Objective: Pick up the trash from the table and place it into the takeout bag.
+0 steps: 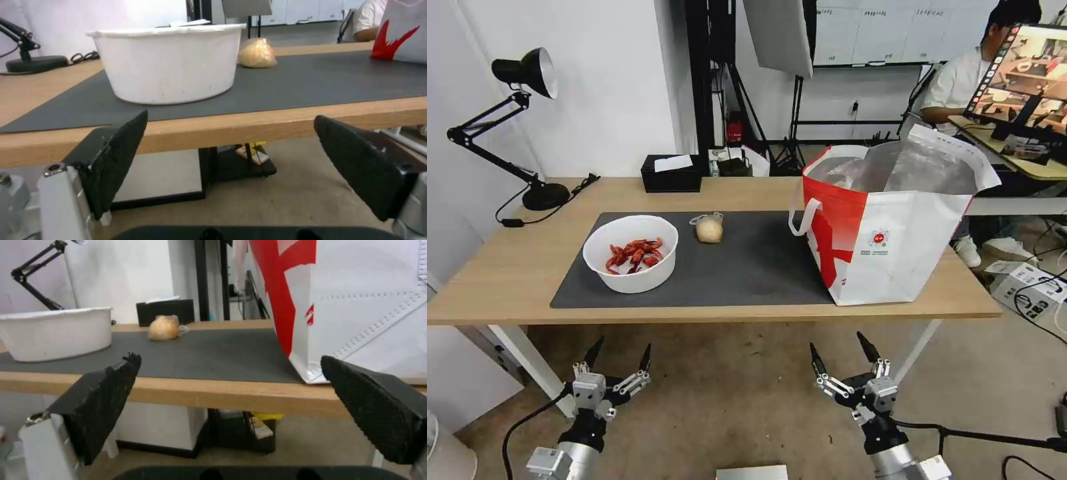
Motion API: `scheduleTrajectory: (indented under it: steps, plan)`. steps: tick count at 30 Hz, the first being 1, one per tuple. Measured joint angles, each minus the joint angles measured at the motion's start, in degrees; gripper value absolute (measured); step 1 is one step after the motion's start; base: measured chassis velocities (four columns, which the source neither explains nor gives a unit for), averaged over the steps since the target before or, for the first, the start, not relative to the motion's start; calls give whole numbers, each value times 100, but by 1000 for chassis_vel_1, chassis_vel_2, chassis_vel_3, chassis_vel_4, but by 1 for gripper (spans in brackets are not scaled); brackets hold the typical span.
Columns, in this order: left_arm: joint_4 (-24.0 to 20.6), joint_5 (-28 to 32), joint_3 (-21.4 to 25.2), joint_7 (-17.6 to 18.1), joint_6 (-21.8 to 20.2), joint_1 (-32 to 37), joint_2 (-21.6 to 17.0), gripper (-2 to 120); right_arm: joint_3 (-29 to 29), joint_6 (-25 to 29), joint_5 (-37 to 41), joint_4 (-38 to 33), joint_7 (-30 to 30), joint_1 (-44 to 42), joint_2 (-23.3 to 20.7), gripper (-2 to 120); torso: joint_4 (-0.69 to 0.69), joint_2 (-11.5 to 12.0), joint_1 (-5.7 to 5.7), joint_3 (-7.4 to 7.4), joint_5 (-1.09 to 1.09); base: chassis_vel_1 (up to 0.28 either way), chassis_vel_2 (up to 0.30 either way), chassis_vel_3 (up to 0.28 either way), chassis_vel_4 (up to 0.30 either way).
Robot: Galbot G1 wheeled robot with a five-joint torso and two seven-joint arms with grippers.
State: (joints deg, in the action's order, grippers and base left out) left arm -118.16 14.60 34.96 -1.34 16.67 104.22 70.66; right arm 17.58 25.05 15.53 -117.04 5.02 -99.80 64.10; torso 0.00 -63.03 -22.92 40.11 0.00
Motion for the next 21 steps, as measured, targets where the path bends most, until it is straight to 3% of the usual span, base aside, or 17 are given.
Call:
scheduleTrajectory:
  steps: [7, 14, 19, 21]
  plan:
    - [13, 33, -1, -1, 1, -42, -20, 100, -241, -355, 180, -70, -15, 399, -198, 100, -1, 0, 0, 0, 0, 0, 0, 0, 0]
    - [41, 77, 19, 1, -2, -90, -42, 100, -986, -1244, 791, -222, -103, 2132, -920, 100, 2, 1, -1, 1, 0, 0, 0, 0, 0]
    - [38, 156, 59, 0, -15, -97, -56, 100, -1554, -1500, 1087, -12, -54, 3041, -1117, 100, 0, 0, -1, 1, 0, 0, 0, 0, 0]
    - [37, 239, 73, -42, -13, -100, -71, 100, -2065, -1624, 1231, 287, 115, 3839, -1082, 100, 0, 1, -1, 1, -1, 0, 0, 0, 0]
